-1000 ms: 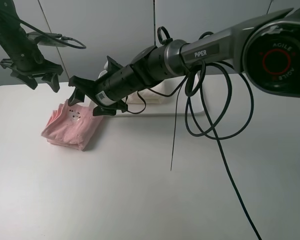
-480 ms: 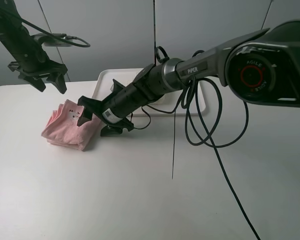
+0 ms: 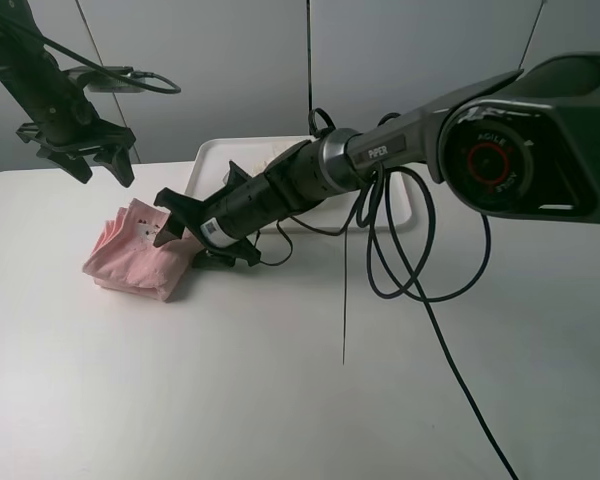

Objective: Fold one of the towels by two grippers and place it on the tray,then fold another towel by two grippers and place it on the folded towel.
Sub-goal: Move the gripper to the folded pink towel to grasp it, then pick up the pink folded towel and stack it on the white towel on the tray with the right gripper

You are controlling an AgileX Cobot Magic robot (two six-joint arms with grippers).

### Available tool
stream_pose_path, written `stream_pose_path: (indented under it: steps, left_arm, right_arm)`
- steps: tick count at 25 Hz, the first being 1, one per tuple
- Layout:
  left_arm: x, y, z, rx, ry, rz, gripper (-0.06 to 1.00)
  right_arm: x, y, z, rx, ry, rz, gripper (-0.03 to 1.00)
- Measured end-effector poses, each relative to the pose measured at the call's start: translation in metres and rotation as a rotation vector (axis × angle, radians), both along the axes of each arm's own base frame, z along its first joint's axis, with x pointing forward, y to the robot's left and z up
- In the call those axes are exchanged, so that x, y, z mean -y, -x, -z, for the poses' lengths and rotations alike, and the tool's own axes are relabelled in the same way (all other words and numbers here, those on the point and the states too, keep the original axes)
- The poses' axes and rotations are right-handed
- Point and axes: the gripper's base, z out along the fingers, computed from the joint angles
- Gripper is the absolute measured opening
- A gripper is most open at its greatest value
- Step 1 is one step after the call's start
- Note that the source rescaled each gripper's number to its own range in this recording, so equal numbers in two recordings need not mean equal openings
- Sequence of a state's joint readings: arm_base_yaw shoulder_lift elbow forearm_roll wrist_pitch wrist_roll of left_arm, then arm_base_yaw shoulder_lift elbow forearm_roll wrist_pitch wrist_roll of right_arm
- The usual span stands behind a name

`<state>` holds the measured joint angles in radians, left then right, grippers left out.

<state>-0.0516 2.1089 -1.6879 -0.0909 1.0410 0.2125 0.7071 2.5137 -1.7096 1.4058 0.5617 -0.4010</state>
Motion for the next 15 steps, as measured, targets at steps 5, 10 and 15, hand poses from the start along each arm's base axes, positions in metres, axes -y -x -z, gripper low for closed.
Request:
stream_pose_path:
  steps: [5, 10, 15]
  left_arm:
    - [0.000, 0.000, 0.000, 0.002, -0.001, 0.003, 0.85]
    - [0.000, 0.000, 0.000, 0.005, -0.005, 0.007, 0.85]
    - [-0.001, 0.000, 0.000, 0.003, -0.011, 0.009, 0.85]
  right_arm:
    - [-0.005, 0.002, 0.004, 0.011, 0.001, 0.005, 0.49]
    - [-0.013, 0.006, 0.005, 0.083, 0.026, -0.012, 0.08]
    - [-0.014, 0.007, 0.005, 0.133, 0.037, -0.048, 0.08]
